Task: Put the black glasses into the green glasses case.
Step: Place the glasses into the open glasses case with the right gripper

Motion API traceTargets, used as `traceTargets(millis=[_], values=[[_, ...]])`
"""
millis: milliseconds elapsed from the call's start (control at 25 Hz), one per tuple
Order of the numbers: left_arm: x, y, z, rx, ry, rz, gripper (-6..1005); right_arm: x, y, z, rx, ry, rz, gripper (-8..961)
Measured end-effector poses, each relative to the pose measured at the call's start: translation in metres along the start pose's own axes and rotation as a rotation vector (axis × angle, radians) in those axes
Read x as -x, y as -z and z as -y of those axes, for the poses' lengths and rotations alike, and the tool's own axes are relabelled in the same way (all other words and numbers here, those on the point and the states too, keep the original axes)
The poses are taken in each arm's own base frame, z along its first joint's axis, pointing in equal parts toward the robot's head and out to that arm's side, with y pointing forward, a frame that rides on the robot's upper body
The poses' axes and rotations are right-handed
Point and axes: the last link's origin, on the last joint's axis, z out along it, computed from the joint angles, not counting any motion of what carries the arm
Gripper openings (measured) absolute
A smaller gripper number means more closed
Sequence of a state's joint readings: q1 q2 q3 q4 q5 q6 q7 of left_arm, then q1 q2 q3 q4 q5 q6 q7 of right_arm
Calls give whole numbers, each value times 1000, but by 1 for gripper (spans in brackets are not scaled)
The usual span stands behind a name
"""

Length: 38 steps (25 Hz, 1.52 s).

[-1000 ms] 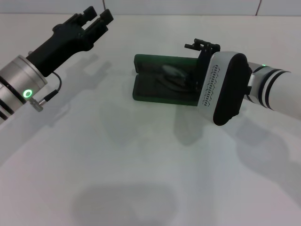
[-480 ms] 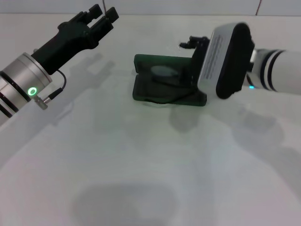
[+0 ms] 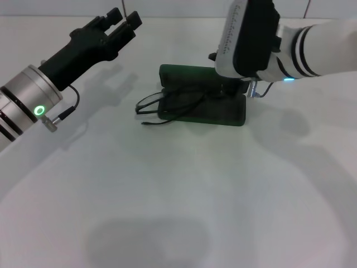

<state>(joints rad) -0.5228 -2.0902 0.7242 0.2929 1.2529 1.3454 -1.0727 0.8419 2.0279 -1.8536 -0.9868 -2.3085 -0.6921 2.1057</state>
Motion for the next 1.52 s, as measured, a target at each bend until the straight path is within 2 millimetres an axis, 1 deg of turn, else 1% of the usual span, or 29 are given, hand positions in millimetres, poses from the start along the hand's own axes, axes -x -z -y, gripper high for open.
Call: traceTargets(millis=[80, 200, 400, 600, 760, 880, 1040, 1160, 1360, 1520], values=[[0, 1, 0, -1, -2, 1, 611, 2, 0, 3, -13, -4, -20, 707], [0, 2, 1, -4, -5, 2, 611, 9, 3, 6, -25, 0, -6, 708], [0, 3, 1, -2, -11, 5, 611, 13, 8, 6, -40, 4, 20, 708], [0, 4, 2, -3, -13, 6, 612, 14, 24, 11, -75, -8, 65, 708], [0, 5, 3, -11, -16, 9, 612, 6, 42, 19, -116, -38, 102, 709], [0, 4, 5, -19, -16, 12, 613, -1, 57, 23, -137, -69, 165, 708], [0, 3, 6, -26, -24, 18, 613, -8, 71, 20, -72, -94, 226, 706], [1, -1, 7, -37, -42, 27, 614, -10, 79, 19, 14, -91, 223, 704], [2, -2, 8, -48, -45, 35, 614, 3, 82, 13, 123, -8, 209, 698], [4, 2, 10, -58, -44, 37, 615, 17, 78, 3, 190, 92, 215, 687]])
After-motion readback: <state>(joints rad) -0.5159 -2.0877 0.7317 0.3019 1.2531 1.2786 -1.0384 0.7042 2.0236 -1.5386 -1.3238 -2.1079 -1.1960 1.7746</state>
